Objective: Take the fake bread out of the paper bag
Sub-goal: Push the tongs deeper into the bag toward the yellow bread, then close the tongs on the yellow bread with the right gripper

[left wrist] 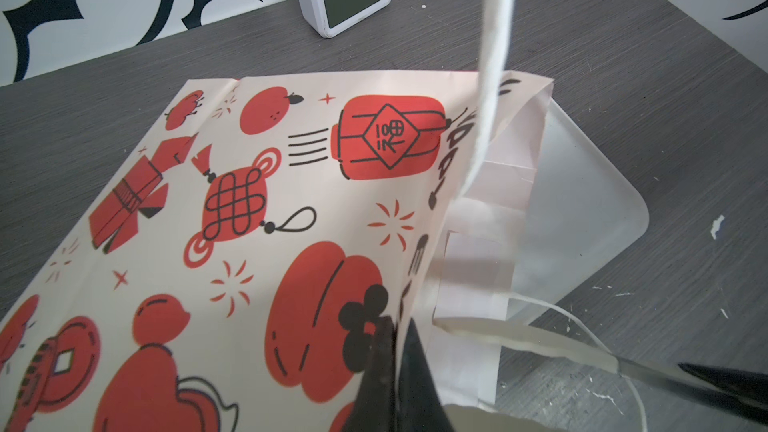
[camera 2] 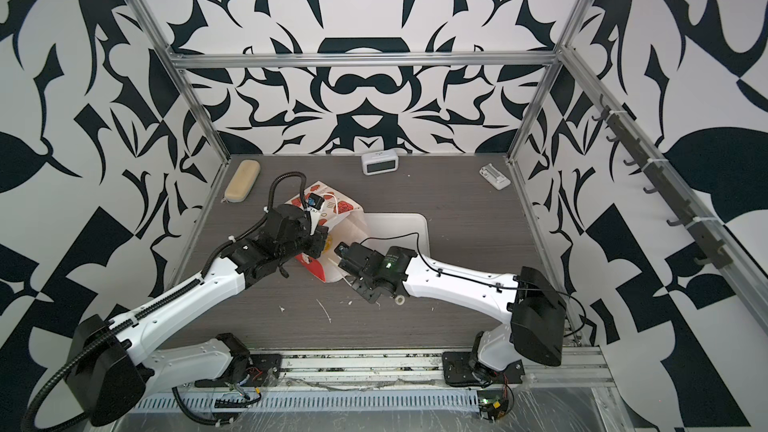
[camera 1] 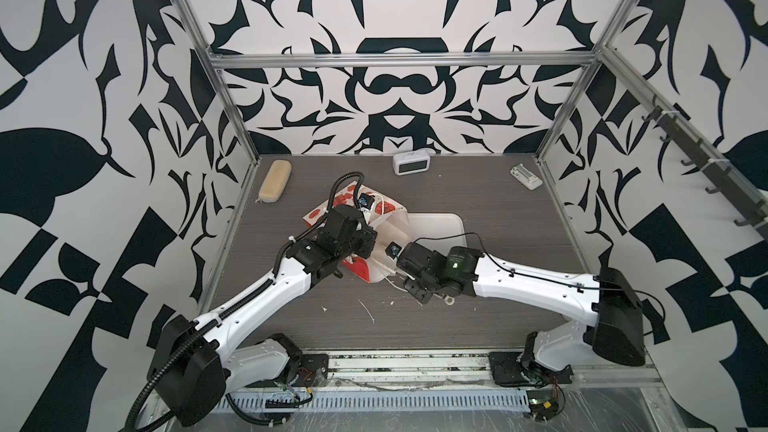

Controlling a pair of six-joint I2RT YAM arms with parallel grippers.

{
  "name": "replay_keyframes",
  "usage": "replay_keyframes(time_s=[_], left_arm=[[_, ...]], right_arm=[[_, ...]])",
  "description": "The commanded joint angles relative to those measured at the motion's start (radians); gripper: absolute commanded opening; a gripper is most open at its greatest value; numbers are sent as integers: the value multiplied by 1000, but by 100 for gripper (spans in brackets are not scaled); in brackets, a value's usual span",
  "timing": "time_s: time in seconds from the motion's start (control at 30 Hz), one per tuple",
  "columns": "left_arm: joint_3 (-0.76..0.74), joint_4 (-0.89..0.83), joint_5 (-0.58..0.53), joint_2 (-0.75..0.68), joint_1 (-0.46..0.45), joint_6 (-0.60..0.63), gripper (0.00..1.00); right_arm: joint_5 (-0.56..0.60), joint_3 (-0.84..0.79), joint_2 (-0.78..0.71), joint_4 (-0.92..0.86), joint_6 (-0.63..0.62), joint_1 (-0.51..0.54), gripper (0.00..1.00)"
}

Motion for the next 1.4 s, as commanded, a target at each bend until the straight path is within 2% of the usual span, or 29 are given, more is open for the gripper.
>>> replay_keyframes(time_s=[0.0, 0.3, 0.47, 0.8, 1.37], left_arm=[[41, -21, 28, -16, -2, 3, 0], [49, -46, 46, -24, -2, 4, 0], [54, -54, 47, -22, -2, 11, 0], [63, -55, 72, -14, -2, 9, 0], [60, -58, 90, -28, -2, 4, 0]], right_arm=[[139, 8, -10, 49, -84, 0, 46], [224, -19, 29, 150, -217, 24, 47], [229, -22, 49, 159, -275, 31, 47], [269, -12, 100, 172, -316, 42, 47], [323, 111, 253, 217, -373, 42, 47]])
